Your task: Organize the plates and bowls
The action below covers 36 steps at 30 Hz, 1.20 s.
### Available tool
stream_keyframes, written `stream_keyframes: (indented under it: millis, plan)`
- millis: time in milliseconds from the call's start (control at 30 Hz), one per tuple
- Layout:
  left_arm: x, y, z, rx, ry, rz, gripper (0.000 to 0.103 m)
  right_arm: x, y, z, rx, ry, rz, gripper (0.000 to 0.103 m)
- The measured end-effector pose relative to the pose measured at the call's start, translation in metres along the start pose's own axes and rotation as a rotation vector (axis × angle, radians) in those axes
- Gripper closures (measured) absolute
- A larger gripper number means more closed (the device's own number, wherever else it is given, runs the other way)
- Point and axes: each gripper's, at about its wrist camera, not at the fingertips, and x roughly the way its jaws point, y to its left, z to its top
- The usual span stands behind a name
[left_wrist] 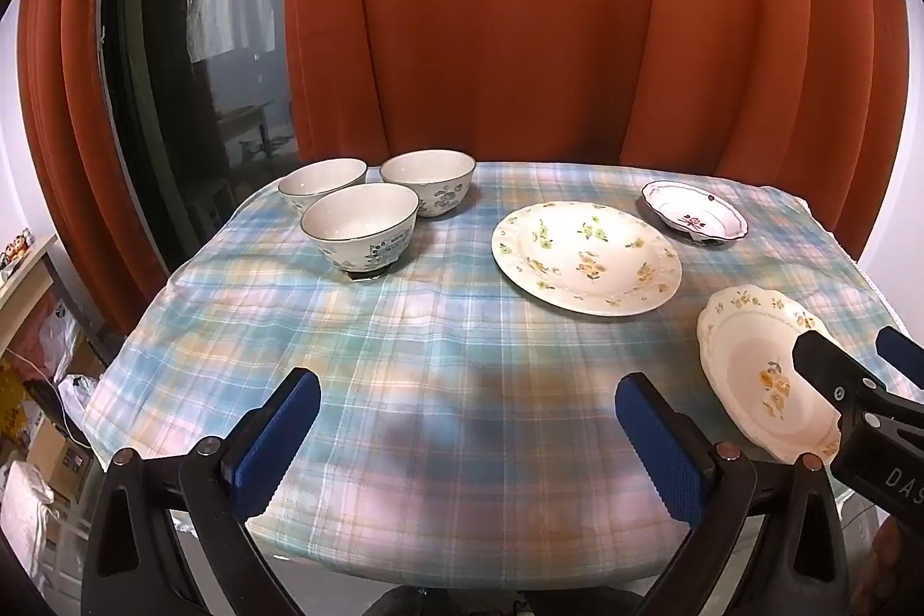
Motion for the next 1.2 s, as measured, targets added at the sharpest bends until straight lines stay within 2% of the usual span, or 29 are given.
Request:
stream_keyframes:
  millis: [1200]
  plan:
    - [-0.0074, -0.0047, -0.0045, 0.002, 0.004, -0.002, 0.000, -0.0052, -0.0014, -0.0070, -0.013, 0.000, 0.001, 0.000]
